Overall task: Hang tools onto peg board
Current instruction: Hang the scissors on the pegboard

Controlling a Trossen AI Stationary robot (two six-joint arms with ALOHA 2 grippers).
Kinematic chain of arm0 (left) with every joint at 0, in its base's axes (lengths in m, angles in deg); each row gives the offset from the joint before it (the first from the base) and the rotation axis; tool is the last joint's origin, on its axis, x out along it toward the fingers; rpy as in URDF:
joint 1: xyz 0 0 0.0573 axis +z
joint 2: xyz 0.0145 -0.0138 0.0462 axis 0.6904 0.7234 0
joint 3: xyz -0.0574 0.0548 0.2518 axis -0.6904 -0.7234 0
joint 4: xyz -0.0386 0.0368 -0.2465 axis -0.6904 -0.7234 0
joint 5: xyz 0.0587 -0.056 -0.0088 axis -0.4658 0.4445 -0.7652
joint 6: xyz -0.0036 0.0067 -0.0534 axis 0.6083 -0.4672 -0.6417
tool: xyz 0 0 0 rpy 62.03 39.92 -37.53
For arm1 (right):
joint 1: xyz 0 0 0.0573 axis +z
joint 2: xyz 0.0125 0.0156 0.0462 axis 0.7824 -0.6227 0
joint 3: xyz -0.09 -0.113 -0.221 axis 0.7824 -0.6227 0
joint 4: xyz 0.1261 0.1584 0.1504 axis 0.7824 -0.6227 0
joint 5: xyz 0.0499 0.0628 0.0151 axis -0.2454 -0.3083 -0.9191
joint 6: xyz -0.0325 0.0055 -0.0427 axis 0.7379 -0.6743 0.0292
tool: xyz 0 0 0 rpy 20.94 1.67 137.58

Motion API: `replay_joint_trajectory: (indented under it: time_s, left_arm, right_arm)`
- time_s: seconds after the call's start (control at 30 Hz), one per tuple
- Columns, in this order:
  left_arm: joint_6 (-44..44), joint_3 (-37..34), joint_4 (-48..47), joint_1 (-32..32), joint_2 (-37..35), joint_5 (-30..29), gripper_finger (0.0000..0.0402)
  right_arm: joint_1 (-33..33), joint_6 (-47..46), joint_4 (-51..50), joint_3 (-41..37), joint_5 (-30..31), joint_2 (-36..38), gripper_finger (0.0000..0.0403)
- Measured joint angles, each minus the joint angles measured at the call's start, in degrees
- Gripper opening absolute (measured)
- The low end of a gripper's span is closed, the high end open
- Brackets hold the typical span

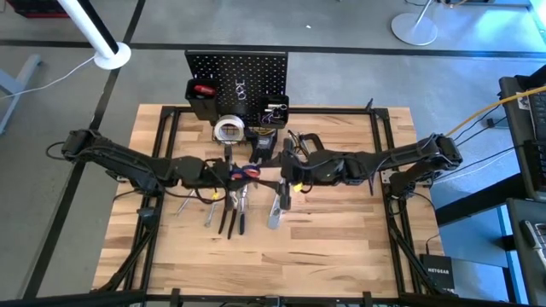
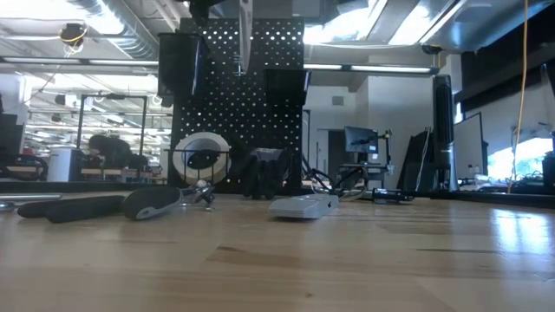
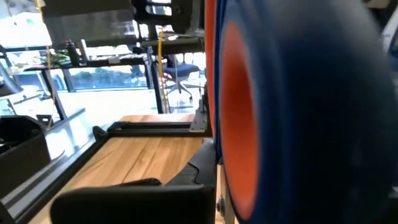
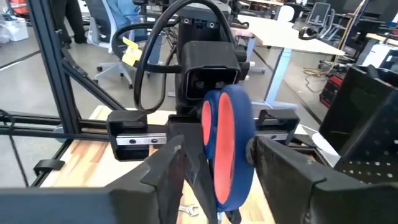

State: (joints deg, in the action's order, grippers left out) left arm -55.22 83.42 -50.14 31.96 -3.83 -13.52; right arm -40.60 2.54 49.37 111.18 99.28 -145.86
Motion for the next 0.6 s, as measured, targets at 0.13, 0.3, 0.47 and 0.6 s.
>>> replay_joint_trajectory:
  time_s: [0.13, 0.3, 0.47, 0.6]
  left_arm:
    - [0.6, 0.0, -0.9, 0.0, 0.1, 3.0, 0.0015]
    - [0.8, 0.0, -0.5, -0.3, 0.3, 4.6, 0.0016]
    - [0.8, 0.0, -0.9, -0.2, 0.2, 4.9, 0.0015]
    - [0.8, 0.0, -0.8, -0.2, 0.2, 4.6, 0.0017]
  right_arm:
    - [-0.6, 0.0, 0.5, 0.0, -0.5, -0.6, 0.0149]
    - [-1.3, -0.7, 0.5, -0.1, -1.8, -1.4, 0.0116]
    - [-1.2, 0.0, 0.1, -0.1, -4.1, -1.5, 0.0096]
    - [-1.2, 0.3, -0.1, -0.1, -4.1, -1.5, 0.0058]
